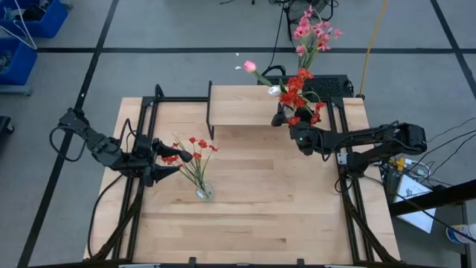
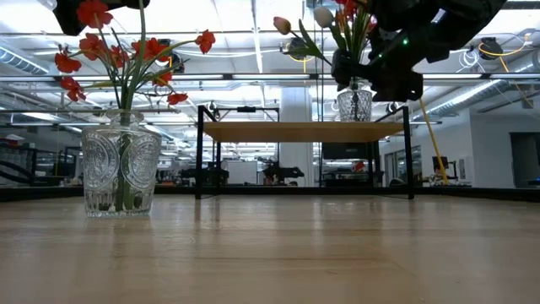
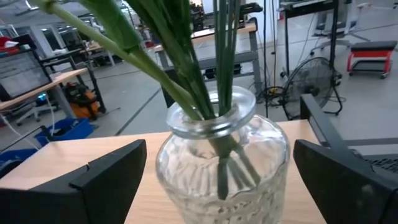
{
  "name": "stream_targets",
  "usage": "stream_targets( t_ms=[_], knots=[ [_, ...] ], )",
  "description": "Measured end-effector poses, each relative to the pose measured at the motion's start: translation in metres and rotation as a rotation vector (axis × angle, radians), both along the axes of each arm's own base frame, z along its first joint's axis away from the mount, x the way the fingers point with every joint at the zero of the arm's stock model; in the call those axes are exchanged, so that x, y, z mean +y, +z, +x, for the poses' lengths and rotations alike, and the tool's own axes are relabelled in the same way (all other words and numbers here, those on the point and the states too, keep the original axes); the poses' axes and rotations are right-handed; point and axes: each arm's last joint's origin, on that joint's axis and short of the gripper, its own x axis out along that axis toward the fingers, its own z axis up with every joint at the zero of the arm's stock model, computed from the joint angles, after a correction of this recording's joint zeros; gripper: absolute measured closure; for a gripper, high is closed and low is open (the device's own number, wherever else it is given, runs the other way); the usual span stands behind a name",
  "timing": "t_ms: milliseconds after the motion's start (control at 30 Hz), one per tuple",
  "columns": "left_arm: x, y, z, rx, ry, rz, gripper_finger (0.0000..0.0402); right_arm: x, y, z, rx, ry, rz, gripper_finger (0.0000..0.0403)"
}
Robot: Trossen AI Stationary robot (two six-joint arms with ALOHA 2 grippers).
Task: Pick and place flowers into a vace then onto a shelf
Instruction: Put the right transparent vase with flowers on the shelf, then put the transparent vase with flowers on the shelf
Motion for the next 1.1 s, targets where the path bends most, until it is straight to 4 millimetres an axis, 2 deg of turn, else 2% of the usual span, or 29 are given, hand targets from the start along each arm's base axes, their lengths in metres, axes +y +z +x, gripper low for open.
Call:
stream_targets(
  t_ms=[667, 933, 1100],
  knots=[
    [0.0, 0.0, 0.0, 0.0, 0.001, 0.0, 0.0002, 0.033, 0.001, 0.004, -0.005, 0.028, -0.031, 0.0003],
    [0.0, 0.0, 0.0, 0.0, 0.001, 0.0, 0.0002, 0.054, 0.011, 0.0, 0.016, 0.127, -0.05, 0.0003],
    [0.0, 0.0, 0.0, 0.0, 0.001, 0.0, 0.0002, 0.071, 0.011, 0.004, 0.05, 0.311, -0.037, 0.0003]
  ],
)
